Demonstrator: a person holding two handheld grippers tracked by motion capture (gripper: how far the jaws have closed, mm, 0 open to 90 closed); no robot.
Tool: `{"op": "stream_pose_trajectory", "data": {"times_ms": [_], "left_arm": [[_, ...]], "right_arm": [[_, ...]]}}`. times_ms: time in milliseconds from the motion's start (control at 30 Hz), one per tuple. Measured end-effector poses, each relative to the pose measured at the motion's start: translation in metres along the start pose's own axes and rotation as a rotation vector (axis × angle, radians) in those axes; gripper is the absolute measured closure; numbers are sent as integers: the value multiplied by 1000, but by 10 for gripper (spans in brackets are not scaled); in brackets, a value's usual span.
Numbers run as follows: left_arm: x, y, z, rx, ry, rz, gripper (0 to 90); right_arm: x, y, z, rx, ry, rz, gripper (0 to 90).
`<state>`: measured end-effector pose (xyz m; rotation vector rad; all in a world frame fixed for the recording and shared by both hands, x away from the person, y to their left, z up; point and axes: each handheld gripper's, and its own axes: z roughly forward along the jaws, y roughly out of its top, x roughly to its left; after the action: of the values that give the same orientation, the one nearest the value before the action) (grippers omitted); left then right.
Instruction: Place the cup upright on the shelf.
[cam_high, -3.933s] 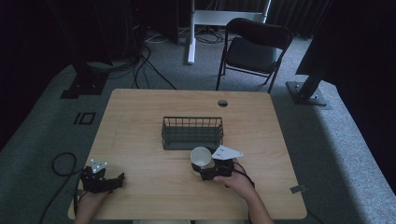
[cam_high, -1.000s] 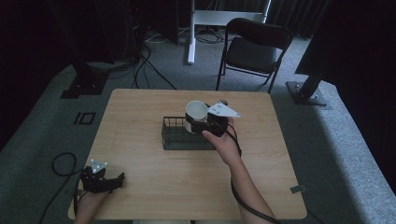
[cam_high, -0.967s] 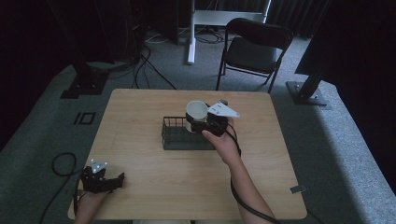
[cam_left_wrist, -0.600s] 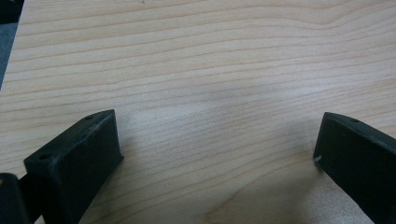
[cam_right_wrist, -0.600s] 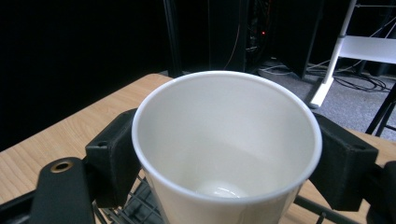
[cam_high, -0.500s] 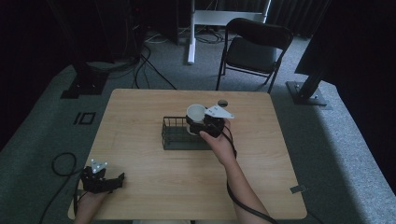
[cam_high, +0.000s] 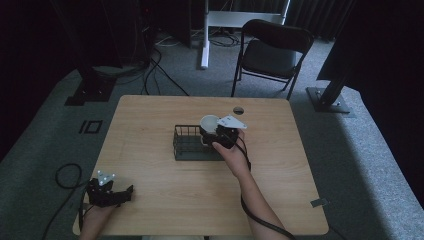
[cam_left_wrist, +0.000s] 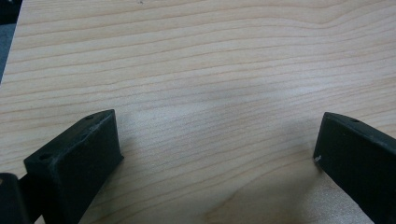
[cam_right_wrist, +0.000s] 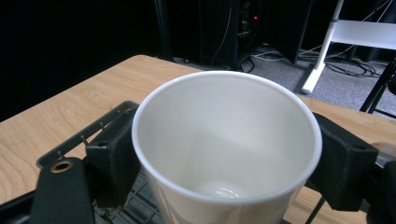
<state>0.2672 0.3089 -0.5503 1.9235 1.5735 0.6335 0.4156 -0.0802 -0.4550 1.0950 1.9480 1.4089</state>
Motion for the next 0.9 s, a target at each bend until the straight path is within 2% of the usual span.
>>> {"op": "stream_pose_trajectory", "data": {"times_ms": [367,700,900], "left_arm": [[0,0,0,1,0,1,7],[0,0,0,1,0,1,7],[0,0,0,0,0,0,7]], "right_arm": [[2,-6,7,31,0,-10,199],[2,-10,9,34,-6,-27,198],[2,-10,8,37,9,-28,182]]}}
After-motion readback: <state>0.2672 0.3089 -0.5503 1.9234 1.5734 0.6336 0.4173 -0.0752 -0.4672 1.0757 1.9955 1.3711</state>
